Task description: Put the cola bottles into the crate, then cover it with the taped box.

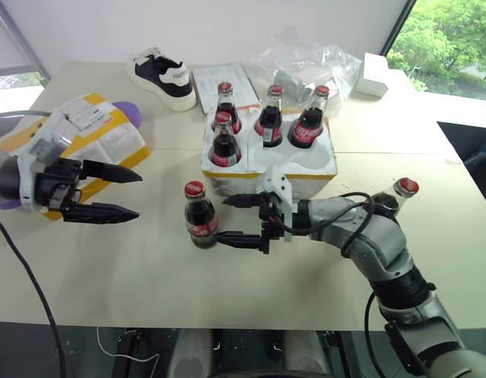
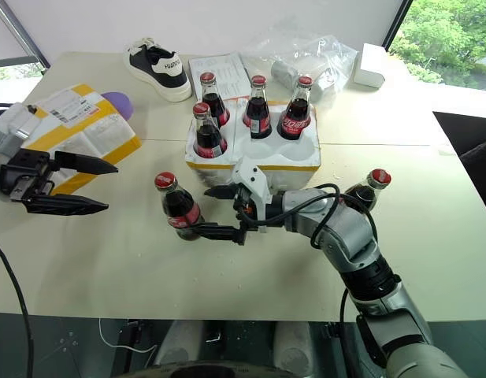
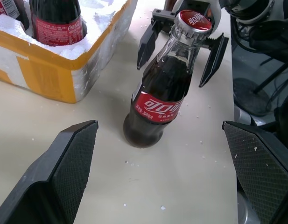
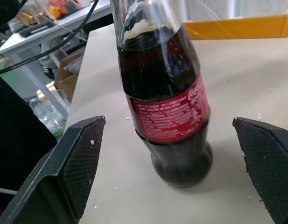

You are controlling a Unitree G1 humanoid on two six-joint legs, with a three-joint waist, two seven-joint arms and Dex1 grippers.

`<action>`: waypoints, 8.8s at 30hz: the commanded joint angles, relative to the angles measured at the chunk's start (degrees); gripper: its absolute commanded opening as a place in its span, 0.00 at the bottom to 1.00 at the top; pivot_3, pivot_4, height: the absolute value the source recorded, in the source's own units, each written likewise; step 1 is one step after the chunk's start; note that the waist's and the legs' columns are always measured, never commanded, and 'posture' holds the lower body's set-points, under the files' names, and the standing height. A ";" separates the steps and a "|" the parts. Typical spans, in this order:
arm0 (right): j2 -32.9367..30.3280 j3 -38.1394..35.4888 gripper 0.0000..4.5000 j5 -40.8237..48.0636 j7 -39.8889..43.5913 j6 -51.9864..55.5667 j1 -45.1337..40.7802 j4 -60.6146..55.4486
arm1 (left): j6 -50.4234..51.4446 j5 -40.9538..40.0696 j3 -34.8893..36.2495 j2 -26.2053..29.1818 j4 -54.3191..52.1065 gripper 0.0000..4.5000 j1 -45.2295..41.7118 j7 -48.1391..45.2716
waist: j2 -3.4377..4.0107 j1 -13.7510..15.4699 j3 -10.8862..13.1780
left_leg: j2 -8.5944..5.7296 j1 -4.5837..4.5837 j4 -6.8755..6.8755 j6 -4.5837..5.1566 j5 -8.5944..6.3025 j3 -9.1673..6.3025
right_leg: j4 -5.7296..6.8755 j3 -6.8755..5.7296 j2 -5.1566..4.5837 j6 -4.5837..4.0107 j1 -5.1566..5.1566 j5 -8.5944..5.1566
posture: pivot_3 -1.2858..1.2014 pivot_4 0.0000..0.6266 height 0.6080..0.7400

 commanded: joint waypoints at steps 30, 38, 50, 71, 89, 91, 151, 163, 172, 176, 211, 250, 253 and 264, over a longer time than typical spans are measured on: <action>12.85 2.63 0.59 -6.60 3.84 -5.26 -4.60 10.39 | -3.91 0.64 0.20 0.97 0.58 1.00 -1.51 0.84 | -0.01 -1.17 -0.01 | 0.01 0.00 -0.08 -0.07 0.03 0.03 | 0.04 0.01 0.05 0.00 -0.04 0.00 | 0.52 0.24 1.00; 10.77 -6.29 0.59 0.50 1.45 2.88 -7.42 3.15 | -5.26 1.53 -1.32 -0.70 1.84 1.00 -2.68 0.94 | 0.00 -1.00 0.00 | 0.01 -0.02 -0.09 -0.08 0.04 0.03 | 0.04 0.00 0.05 0.00 -0.04 0.00 | 0.52 0.24 1.00; 0.60 -24.80 0.59 7.61 -10.26 12.52 -22.30 3.29 | -8.05 3.41 -4.70 -4.60 4.34 1.00 -6.26 1.29 | 0.00 -0.98 0.01 | 0.00 -0.05 -0.14 -0.07 0.03 0.06 | 0.03 0.00 0.05 0.00 -0.06 0.00 | 0.52 0.24 1.00; -1.85 -15.87 0.59 -7.20 -12.58 2.72 -18.43 8.80 | -8.84 3.99 -4.88 -6.07 4.95 1.00 -8.10 1.94 | 0.02 -1.12 0.02 | 0.01 -0.13 -0.16 -0.06 0.04 0.14 | 0.04 0.04 0.03 0.00 -0.17 0.00 | 0.52 0.24 1.00; -1.47 -15.79 1.00 -7.36 -12.25 5.73 -15.38 4.40 | -5.52 1.17 -3.97 -8.04 4.80 1.00 -10.71 3.13 | 0.02 -1.10 0.02 | 0.01 -0.11 -0.12 -0.06 0.04 0.11 | 0.05 0.04 0.03 0.00 -0.14 0.00 | 0.52 0.24 1.00; -2.19 -17.04 1.00 -6.15 -12.13 7.31 -15.84 2.86 | -5.33 0.96 -4.10 -8.33 4.71 1.00 -11.02 3.15 | 0.02 -1.08 0.02 | 0.01 -0.11 -0.13 -0.06 0.04 0.09 | 0.05 0.04 0.04 0.00 -0.14 0.00 | 0.52 0.24 1.00; -6.98 -57.69 1.00 16.02 -10.58 -0.40 48.45 -20.20 | -10.55 3.34 -15.54 -14.06 12.43 1.00 -21.59 -1.70 | -0.04 0.44 -0.08 | -0.03 0.10 0.00 0.33 -0.19 -0.29 | -0.04 0.03 -0.01 0.00 0.15 0.00 | 0.52 0.24 1.00; -7.35 -49.16 1.00 11.05 -11.37 -5.65 41.77 -9.95 | -8.90 3.70 -14.19 -13.61 10.74 1.00 -21.17 -1.69 | -0.03 0.42 -0.08 | -0.03 0.10 0.00 0.28 -0.16 -0.27 | -0.03 0.03 -0.01 0.00 0.16 0.00 | 0.52 0.24 1.00; -7.54 -46.67 0.72 11.08 -10.61 -6.88 37.46 -6.69 | -8.20 3.54 -13.85 -14.25 9.30 1.00 -20.60 -1.28 | -0.03 0.42 -0.08 | -0.03 0.10 0.00 0.17 -0.09 -0.26 | -0.02 0.03 -0.01 0.00 0.15 0.00 | 0.52 0.24 1.00; -9.11 -47.95 0.64 12.30 -10.29 -6.40 37.22 -8.49 | -7.94 3.36 -13.52 -14.31 8.85 1.00 -20.16 -0.99 | -0.02 0.43 -0.07 | -0.03 0.10 0.00 0.06 -0.03 -0.26 | -0.02 0.03 -0.01 0.01 0.15 0.00 | 0.52 0.24 1.00; -13.32 -28.13 0.64 4.11 -6.63 -8.00 -8.38 15.76 | -4.50 1.47 -7.80 -13.46 2.04 1.00 -14.42 4.09 | 0.14 0.25 0.02 | -0.03 -0.02 -0.01 0.01 0.01 0.02 | 0.03 0.02 0.01 0.01 0.04 0.00 | 0.52 0.24 1.00; -31.55 -35.76 0.99 14.32 17.39 3.54 -10.75 9.45 | -24.60 41.04 40.87 -14.62 -26.24 1.00 52.61 36.06 | 0.17 -1.28 0.01 | 0.12 0.03 -0.14 0.24 -0.19 -0.09 | -0.10 0.05 -0.08 -0.04 -0.11 0.00 | 0.52 0.24 1.00; -30.42 -33.18 0.99 12.31 19.15 1.41 -11.82 11.44 | -28.59 46.78 42.37 -16.31 -23.85 1.00 58.14 40.07 | 0.15 -0.70 -0.01 | 0.16 0.01 -0.14 0.34 -0.26 -0.12 | -0.12 0.05 -0.13 -0.10 -0.16 -0.03 | 0.52 0.24 1.00; -29.09 -30.52 0.99 10.98 19.94 0.01 -15.69 13.65 | -40.59 59.11 34.90 -18.74 -3.47 1.00 51.96 66.68 | 0.17 -0.96 -0.05 | 0.21 -0.10 -0.22 0.34 -0.27 -0.07 | -0.03 0.06 -0.15 -0.14 -0.40 0.04 | 0.52 0.24 1.00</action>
